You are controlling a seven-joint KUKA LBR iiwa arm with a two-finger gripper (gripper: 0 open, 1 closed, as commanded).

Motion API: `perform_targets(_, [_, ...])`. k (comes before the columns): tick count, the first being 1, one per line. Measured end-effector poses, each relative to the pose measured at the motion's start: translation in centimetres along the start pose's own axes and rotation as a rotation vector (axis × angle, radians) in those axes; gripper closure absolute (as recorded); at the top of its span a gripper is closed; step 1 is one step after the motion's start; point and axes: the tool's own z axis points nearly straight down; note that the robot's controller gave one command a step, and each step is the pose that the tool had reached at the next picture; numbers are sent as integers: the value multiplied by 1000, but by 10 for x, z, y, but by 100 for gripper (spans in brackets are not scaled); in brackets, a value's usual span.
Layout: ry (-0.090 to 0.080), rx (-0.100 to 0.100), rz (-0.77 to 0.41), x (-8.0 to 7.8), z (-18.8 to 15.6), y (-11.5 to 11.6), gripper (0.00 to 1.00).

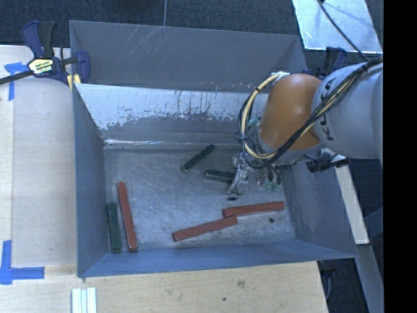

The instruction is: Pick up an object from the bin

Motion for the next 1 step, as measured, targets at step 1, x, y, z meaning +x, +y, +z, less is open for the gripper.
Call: perform_targets(1, [-6,1,-517,-6,-183,-14,100])
